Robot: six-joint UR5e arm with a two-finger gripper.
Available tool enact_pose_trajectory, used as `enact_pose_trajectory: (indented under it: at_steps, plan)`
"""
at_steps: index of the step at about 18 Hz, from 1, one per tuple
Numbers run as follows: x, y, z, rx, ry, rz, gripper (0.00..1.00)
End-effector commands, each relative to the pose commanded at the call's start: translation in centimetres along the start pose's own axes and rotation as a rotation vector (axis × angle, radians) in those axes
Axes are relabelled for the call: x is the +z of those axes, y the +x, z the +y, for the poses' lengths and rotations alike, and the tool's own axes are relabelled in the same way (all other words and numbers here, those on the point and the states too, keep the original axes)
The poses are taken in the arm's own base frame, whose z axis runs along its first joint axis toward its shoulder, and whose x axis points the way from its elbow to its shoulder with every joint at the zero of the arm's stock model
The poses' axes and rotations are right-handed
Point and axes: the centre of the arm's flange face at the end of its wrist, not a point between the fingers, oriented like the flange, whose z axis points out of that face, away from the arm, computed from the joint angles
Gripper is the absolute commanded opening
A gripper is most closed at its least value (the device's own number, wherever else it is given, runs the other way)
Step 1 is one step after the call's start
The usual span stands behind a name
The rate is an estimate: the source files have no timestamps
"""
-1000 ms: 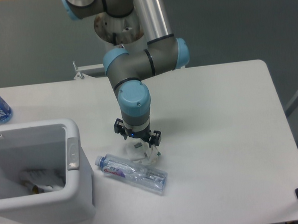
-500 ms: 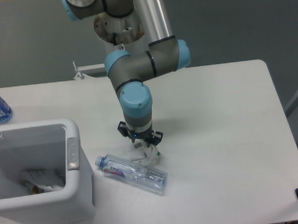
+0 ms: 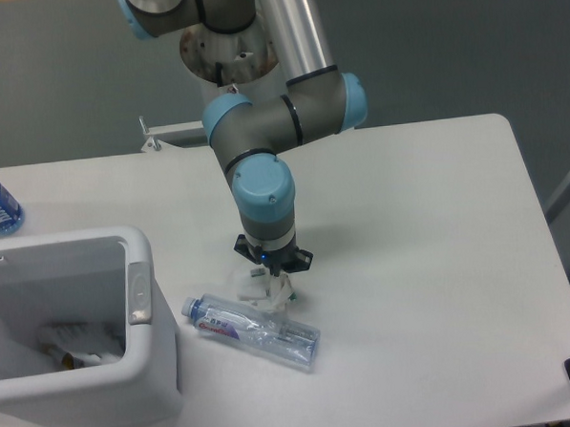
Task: Place the trash in the trash can
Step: 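Close the gripper on the clear plastic wrapper and lift it, then carry the wrapper over the white bin and open the gripper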
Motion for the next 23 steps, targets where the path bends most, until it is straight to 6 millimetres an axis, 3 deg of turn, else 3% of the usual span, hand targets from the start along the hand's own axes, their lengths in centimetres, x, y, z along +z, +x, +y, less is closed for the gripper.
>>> enact_pose_trajectory:
  at_steps: [2, 6, 9, 13, 17, 18, 21, 23]
  plan:
    - [-2.2, -1.2, 1.1, 0.073, 0.022, -0.014, 0.00]
    - [-10.1, -3.5, 3.3, 0.029, 0.238, 0.006, 0.00]
    - [-15.0, -3.5, 2.6, -0.097, 0.450, 0.097, 0.00]
    - [-21.8, -3.3, 1.4, -0.357, 0.551, 0.109, 0.00]
    - [-28.4, 0.5, -1.0, -0.462, 0.657, 0.174, 0.00]
    - [-29.3, 1.9, -1.9, -0.463, 0.665, 0.189, 0.00]
    - [-30.7, 6.5, -4.3, -0.396, 0.679, 0.221, 0.00]
    - [-30.1, 8.4, -6.2, -0.354, 0.680, 0.237, 0.00]
